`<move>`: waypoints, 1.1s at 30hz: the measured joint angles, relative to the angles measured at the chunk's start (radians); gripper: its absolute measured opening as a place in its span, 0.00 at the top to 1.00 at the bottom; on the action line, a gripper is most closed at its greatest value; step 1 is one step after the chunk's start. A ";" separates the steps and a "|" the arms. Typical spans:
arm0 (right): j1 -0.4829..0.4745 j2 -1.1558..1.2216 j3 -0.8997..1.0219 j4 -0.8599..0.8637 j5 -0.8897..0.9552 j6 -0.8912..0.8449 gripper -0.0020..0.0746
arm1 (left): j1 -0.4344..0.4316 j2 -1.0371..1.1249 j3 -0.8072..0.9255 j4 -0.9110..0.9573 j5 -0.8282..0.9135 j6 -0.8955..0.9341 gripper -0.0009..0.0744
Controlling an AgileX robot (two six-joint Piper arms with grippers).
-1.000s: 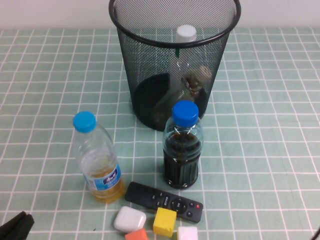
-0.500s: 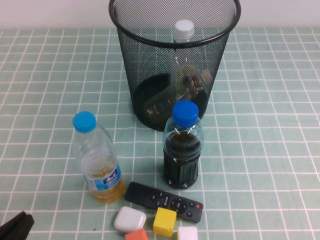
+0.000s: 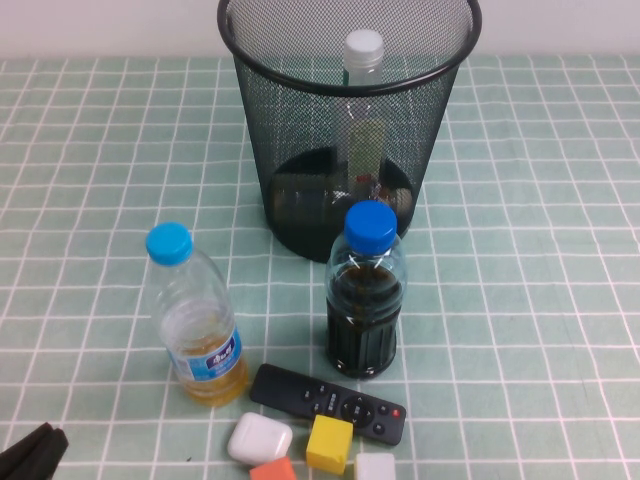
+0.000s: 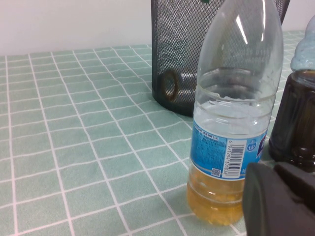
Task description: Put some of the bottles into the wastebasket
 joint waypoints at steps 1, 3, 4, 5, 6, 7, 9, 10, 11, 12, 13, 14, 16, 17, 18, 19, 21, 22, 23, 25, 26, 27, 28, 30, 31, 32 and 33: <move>-0.028 -0.065 0.105 0.010 -0.083 -0.011 0.98 | 0.000 0.000 0.000 0.000 0.000 0.000 0.99; -0.080 -0.179 0.286 0.021 -0.216 -0.021 0.98 | 0.000 0.000 0.000 0.000 0.000 0.000 0.99; -0.105 -0.242 0.381 0.023 -0.282 -0.025 0.98 | 0.000 0.000 0.000 0.000 0.000 0.000 0.99; -0.126 -0.304 0.471 0.026 -0.331 -0.025 0.98 | 0.000 0.000 0.000 0.000 0.000 0.000 0.99; -0.151 -0.364 0.555 0.026 -0.385 -0.026 0.98 | 0.000 0.000 0.000 0.000 0.000 0.000 0.99; -0.177 -0.422 0.632 0.026 -0.433 -0.029 0.98 | 0.000 0.000 0.000 0.000 0.000 0.000 0.99; -0.221 -0.517 0.753 0.028 -0.508 -0.029 0.98 | 0.000 0.000 0.000 0.000 0.000 0.000 0.99; -0.244 -0.567 0.810 0.028 -0.536 -0.029 0.98 | 0.000 0.000 0.000 0.000 0.000 0.000 0.99; -0.265 -0.604 0.851 0.028 -0.555 -0.029 0.98 | 0.000 0.000 0.000 0.000 0.000 0.000 0.99; -0.283 -0.649 0.896 0.028 -0.572 -0.029 0.98 | 0.000 0.000 0.000 0.000 0.000 0.000 0.99; -0.300 -0.690 0.936 0.028 -0.586 -0.029 0.98 | 0.000 0.000 0.000 0.000 0.000 0.000 0.99; -0.310 -0.728 0.970 0.030 -0.595 -0.029 0.98 | 0.000 0.000 0.000 0.000 0.000 0.000 0.99; -0.321 -0.795 1.029 0.030 -0.608 -0.029 0.98 | 0.000 0.000 0.000 0.000 0.000 0.000 0.99; -0.323 -0.820 1.051 0.030 -0.615 -0.029 0.98 | 0.000 0.000 0.000 0.000 0.000 0.000 0.99; -0.323 -0.849 1.071 0.036 -0.613 -0.025 0.98 | 0.000 0.000 0.000 0.000 0.000 0.000 0.99; -0.323 -0.875 1.081 0.047 -0.607 -0.021 0.98 | 0.000 0.000 0.000 0.000 0.000 0.000 0.99; -0.323 -0.911 1.086 0.062 -0.572 -0.017 0.98 | 0.000 0.000 0.000 0.000 0.002 0.000 0.99; -0.323 -0.920 1.088 0.068 -0.552 -0.015 0.98 | 0.000 0.000 0.000 0.000 0.002 0.000 0.99; -0.323 -0.922 1.090 0.074 -0.535 -0.015 0.98 | 0.000 0.000 0.000 0.000 0.002 0.000 0.99; -0.323 -0.922 1.090 0.074 -0.480 -0.013 0.98 | 0.000 0.000 0.000 0.000 0.002 0.000 0.99; -0.323 -0.922 1.090 0.074 -0.456 -0.013 0.98 | 0.000 0.000 0.000 0.000 0.002 0.000 0.99; -0.323 -0.922 1.090 0.074 -0.425 -0.013 0.98 | 0.000 0.000 0.000 0.000 0.002 0.000 0.99; -0.323 -0.922 1.090 0.074 -0.409 -0.013 0.98 | 0.000 0.000 0.000 0.000 0.002 0.000 0.99; -0.323 -0.922 1.090 0.068 -0.402 -0.013 0.98 | 0.000 0.000 0.000 0.000 0.002 0.000 0.99; -0.323 -0.922 1.090 0.068 -0.402 -0.013 0.98 | 0.000 0.000 0.000 0.000 0.002 0.000 0.99; -0.323 -0.922 1.090 0.068 -0.400 -0.013 0.98 | 0.000 0.000 0.000 0.000 0.002 0.000 0.99; -0.323 -0.922 1.090 0.068 -0.400 -0.013 0.98 | 0.000 0.000 0.000 0.000 0.002 0.000 0.99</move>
